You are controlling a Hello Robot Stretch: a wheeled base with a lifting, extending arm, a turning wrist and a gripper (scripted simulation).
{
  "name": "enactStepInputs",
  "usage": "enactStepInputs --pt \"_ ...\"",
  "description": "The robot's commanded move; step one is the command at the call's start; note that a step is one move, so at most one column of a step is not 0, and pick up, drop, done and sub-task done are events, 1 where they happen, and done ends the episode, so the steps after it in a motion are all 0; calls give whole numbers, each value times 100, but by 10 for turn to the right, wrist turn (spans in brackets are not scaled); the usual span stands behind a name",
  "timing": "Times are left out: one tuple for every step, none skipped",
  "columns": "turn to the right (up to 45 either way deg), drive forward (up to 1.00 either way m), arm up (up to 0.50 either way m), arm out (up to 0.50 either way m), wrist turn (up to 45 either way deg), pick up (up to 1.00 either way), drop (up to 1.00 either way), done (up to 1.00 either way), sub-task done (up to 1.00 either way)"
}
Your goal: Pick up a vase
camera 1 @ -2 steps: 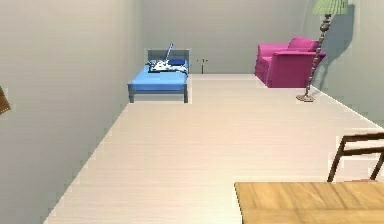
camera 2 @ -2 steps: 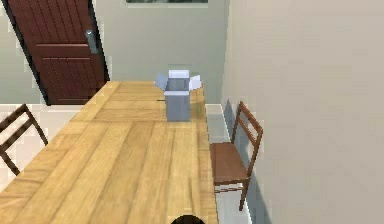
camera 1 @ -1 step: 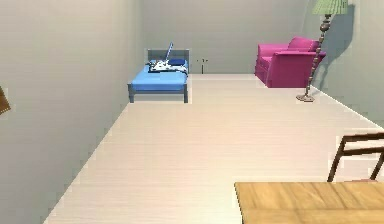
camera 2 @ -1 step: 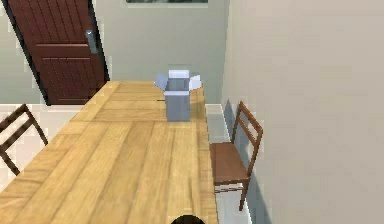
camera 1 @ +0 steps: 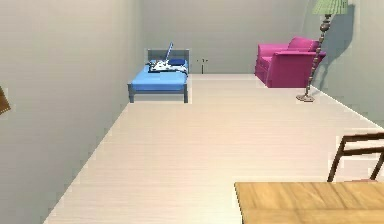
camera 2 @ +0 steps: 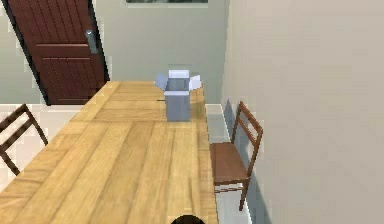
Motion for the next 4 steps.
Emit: enactStepInputs --pt "0 0 0 0 450 0 0 0 0" --pt "0 0 0 0 420 0 0 0 0" --pt "0 0 -30 0 0 0 0 0 0" --pt "0 0 0 0 0 100 0 0 0"
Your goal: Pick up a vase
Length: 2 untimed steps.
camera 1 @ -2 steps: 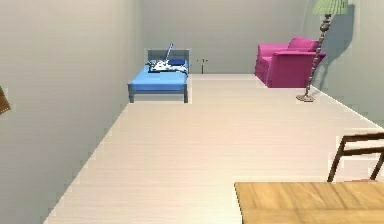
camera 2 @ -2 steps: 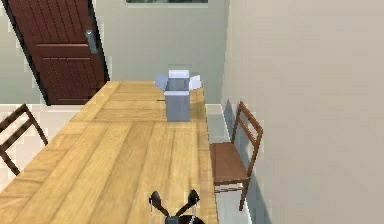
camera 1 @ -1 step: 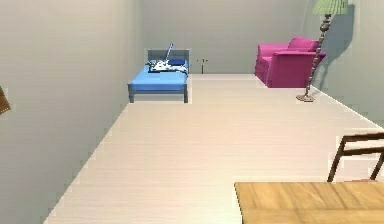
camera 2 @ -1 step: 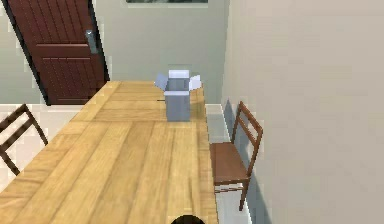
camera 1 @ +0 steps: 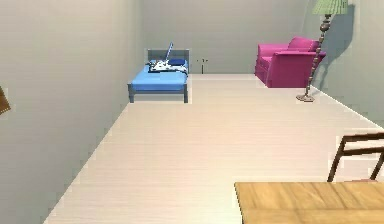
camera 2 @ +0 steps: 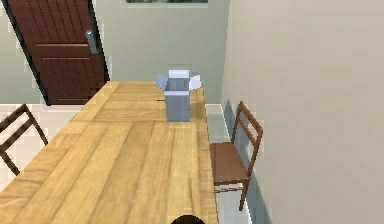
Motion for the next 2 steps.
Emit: enactStepInputs --pt "0 0 10 0 0 0 0 0 0" --pt "0 0 0 0 0 0 0 100 0"
